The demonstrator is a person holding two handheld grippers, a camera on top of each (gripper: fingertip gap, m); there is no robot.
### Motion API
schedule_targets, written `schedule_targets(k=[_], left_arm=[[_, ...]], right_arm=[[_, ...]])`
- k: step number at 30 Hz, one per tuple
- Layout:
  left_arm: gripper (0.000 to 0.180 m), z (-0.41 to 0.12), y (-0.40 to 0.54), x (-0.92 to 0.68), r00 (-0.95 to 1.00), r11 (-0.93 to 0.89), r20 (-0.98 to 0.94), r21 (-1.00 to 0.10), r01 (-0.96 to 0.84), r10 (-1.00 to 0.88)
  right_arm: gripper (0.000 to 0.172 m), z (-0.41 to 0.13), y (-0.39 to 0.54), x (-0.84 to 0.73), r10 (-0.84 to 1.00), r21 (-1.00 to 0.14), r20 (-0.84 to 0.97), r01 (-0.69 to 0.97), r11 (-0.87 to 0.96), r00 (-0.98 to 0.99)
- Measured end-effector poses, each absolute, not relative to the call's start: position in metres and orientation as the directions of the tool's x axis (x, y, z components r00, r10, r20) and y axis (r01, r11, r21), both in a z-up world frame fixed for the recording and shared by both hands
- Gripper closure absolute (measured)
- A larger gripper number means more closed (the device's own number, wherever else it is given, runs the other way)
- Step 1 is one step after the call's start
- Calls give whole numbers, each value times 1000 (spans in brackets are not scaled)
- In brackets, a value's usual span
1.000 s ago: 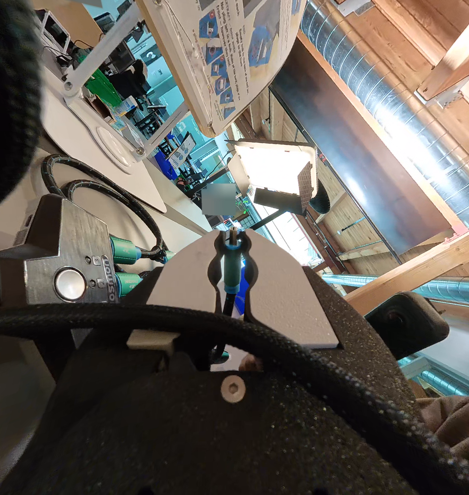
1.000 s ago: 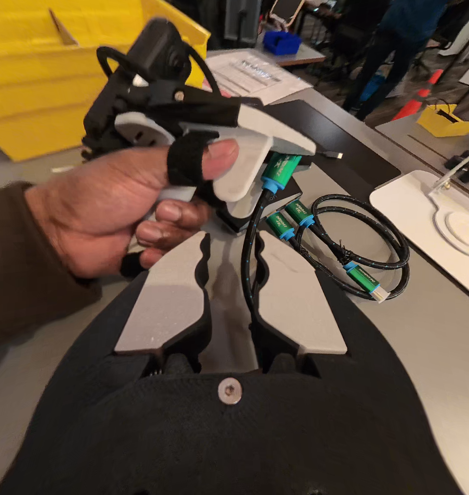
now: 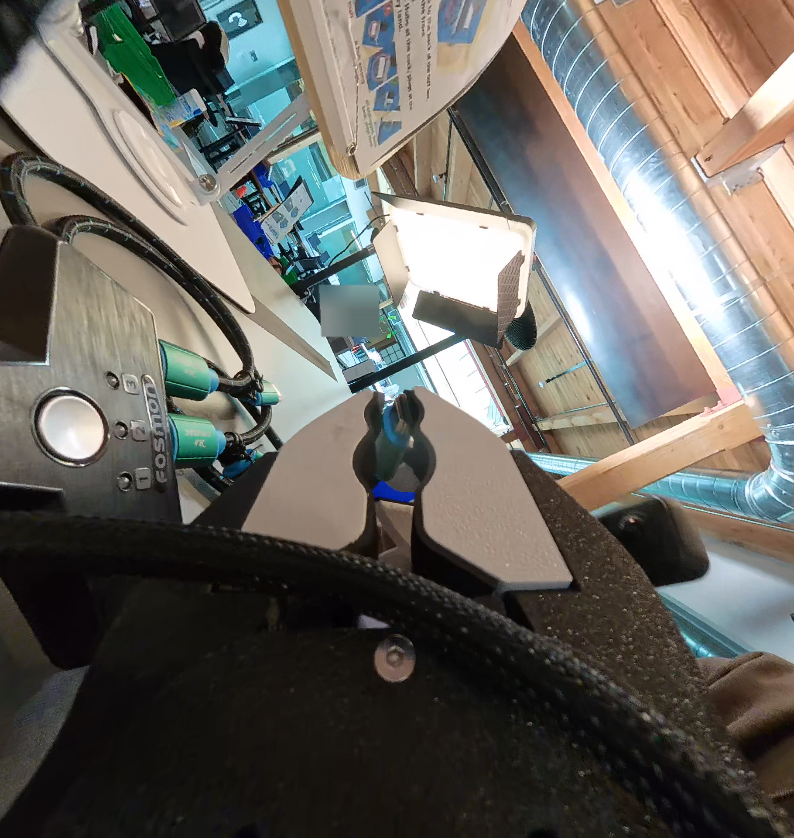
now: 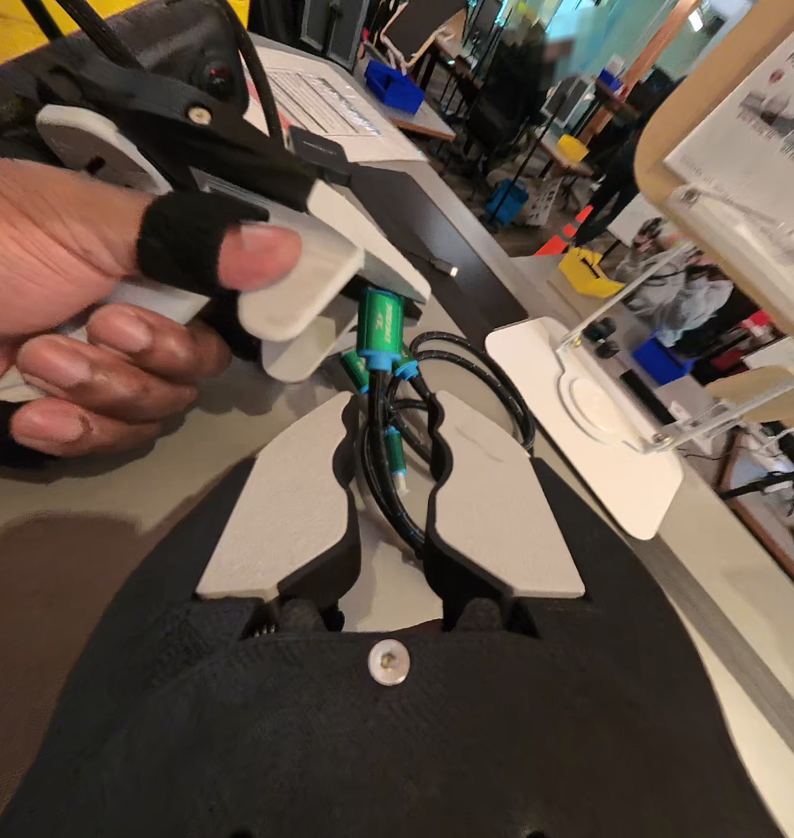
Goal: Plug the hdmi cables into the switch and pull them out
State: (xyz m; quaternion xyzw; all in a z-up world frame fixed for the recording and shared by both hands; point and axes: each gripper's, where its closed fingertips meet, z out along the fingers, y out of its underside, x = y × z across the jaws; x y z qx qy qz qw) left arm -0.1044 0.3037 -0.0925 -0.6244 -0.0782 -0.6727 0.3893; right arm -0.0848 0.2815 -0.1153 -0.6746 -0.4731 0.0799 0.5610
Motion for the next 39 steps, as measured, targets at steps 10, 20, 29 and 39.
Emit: schedule_targets(k=[10,20,29,39], left_arm=[[170,-95,301,-89,42,-716,908,-356,600,-416],[171,-97,295,-66,18,-754,919,-334,565,-394],[160,-100,295,-77,66,-770,927,-346,537,-370],[149,-152,274,-113,448,-852,864,-402,335,-232]], right_arm=[[138,-120,288,-87,476,-675,706,701,230,524],[153,-114,295,-76,321,-583,808,753,306,495],[155,-116,303,-66,399,-690,709,687,226,581],[156,-120,311,-59,426,-745,645,646,167,634]])
